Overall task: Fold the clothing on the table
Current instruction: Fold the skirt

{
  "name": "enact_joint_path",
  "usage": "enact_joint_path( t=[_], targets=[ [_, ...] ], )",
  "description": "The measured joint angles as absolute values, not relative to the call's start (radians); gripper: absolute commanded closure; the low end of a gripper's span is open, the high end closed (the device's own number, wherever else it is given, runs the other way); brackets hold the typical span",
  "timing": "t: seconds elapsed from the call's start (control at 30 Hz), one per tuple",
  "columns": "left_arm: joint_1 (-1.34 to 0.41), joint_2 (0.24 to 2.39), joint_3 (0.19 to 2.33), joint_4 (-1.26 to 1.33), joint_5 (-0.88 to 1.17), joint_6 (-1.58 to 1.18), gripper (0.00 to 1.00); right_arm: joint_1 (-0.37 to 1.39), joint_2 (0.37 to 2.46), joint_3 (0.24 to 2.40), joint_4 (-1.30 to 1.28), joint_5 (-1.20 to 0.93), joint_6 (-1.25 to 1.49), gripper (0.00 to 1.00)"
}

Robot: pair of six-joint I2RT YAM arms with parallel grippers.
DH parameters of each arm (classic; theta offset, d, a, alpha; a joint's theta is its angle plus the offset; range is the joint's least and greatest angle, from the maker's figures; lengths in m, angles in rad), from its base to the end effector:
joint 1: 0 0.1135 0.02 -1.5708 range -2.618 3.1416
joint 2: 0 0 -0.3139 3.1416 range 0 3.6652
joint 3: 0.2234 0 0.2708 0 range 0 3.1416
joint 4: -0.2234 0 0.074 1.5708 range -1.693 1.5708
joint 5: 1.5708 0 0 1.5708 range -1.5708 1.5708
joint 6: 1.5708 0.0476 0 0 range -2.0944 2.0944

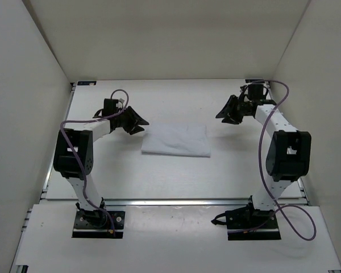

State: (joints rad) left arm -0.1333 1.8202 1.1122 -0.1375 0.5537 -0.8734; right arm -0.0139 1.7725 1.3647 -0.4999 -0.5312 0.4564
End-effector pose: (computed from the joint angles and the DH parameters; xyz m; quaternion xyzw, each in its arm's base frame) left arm 0.4061 -0.0797 0.2059 -0.2349 0.8735 -0.3885 0.1756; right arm 0.4202 0.0183 0.2807 0.1295 0.9072 0.3111 0.2520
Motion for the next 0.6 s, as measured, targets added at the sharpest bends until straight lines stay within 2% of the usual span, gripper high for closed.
enact_joint_path(
  t=[0.03, 0.07, 0.27, 0.43, 0.53, 0.57, 0.6],
  targets=[
    [-0.125, 1.818, 1.082, -0.128, 0.558, -0.875, 0.43, -0.013, 1.754, 1.316, -0.484, -0.528, 0.464, 0.61],
    [-0.12, 1.806, 1.051, -0.126, 0.56, -0.874, 0.36, -0.008, 1.726, 1.251, -0.455, -0.519, 0.473, 0.61],
    [-0.153, 1.675, 0.893, -0.165, 0.499, -0.802, 0.36, 0.095, 1.508, 0.829, -0.322, -0.459, 0.613, 0.61],
    [-0.224, 1.606, 0.823, -0.171, 0.393, -0.762, 0.39, 0.19, 1.473, 0.655, -0.185, -0.403, 0.767, 0.61],
    [-0.252, 1.649, 0.824, -0.182, 0.326, -0.744, 0.53, 0.204, 1.508, 0.649, -0.118, -0.376, 0.844, 0.6],
    [-0.261, 1.663, 0.826, -0.183, 0.31, -0.743, 0.59, 0.202, 1.517, 0.649, -0.086, -0.366, 0.867, 0.68],
    [-0.266, 1.67, 0.835, -0.188, 0.293, -0.741, 0.75, 0.201, 1.527, 0.648, -0.052, -0.355, 0.886, 0.78]
  ],
)
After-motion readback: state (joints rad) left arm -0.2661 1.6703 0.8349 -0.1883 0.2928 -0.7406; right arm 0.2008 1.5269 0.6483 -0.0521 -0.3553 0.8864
